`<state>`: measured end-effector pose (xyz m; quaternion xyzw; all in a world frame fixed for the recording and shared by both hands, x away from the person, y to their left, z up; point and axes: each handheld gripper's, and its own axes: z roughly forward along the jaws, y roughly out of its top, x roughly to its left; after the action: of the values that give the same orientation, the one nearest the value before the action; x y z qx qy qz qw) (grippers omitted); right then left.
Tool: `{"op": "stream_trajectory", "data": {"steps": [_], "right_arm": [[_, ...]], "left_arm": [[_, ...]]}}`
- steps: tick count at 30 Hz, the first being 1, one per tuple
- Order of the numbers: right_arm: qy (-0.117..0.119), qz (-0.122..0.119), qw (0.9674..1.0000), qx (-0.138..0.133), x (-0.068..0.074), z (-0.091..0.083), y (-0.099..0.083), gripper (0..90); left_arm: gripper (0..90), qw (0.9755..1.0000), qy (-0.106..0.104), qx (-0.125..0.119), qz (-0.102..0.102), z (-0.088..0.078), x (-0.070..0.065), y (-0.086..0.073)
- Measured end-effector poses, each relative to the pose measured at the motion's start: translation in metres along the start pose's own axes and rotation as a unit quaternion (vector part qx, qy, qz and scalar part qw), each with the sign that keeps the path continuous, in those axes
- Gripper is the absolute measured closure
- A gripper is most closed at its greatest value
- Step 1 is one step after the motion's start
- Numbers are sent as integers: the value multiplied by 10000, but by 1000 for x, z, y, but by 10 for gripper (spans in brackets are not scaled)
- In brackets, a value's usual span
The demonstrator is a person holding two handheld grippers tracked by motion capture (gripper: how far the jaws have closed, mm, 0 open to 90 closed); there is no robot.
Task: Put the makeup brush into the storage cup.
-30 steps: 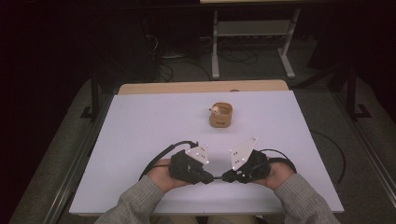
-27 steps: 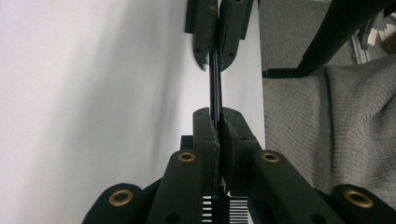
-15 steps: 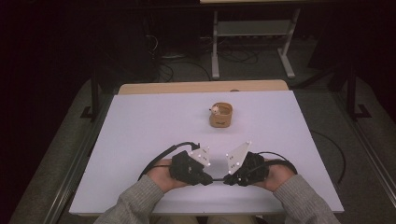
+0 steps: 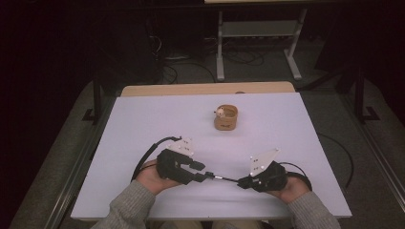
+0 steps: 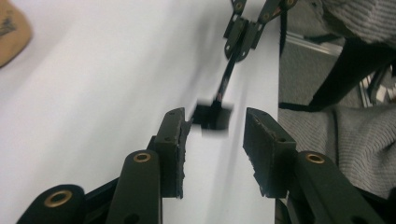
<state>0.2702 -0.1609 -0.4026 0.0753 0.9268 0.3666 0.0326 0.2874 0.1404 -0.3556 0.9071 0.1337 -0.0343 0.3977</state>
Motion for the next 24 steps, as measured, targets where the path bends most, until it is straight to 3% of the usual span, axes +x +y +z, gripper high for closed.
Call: {"op": "stream_trajectory", "data": {"steps": [3, 5, 8, 9, 10, 11, 14, 19, 24], "right_arm": [[-94, 255, 9993, -248, -1, -7, -2, 842], [-149, 340, 9977, -568, -2, -12, 0, 842], [-174, 394, 9959, -799, -3, -14, 3, 842], [-178, 422, 9944, -949, -3, -15, 5, 842], [-219, 511, 9910, -1217, -3, -14, 10, 841], [-219, 511, 9910, -1217, -3, -14, 10, 841], [-117, 689, 9849, -1585, -4, -5, 15, 841], [-66, 665, 9832, -1701, -1, 14, 19, 840], [-29, 670, 9829, -1717, 2, 25, 21, 840]], "left_arm": [[581, 9999, 14, -45, -115, 0, 3, -5], [573, 9998, -12, -51, -172, 3, 4, -8], [572, 9997, -63, -95, -198, 8, 4, -10], [571, 9996, -97, -119, -243, 9, 4, -10], [565, 9994, -114, -155, -277, 11, 3, -10], [565, 9995, -119, -188, -232, 11, 3, -9], [563, 9990, -120, -377, -226, 11, 2, -6], [582, 9972, -93, -641, -368, 5, 5, -4], [633, 9939, -184, -949, -528, 0, 8, -5]]}}
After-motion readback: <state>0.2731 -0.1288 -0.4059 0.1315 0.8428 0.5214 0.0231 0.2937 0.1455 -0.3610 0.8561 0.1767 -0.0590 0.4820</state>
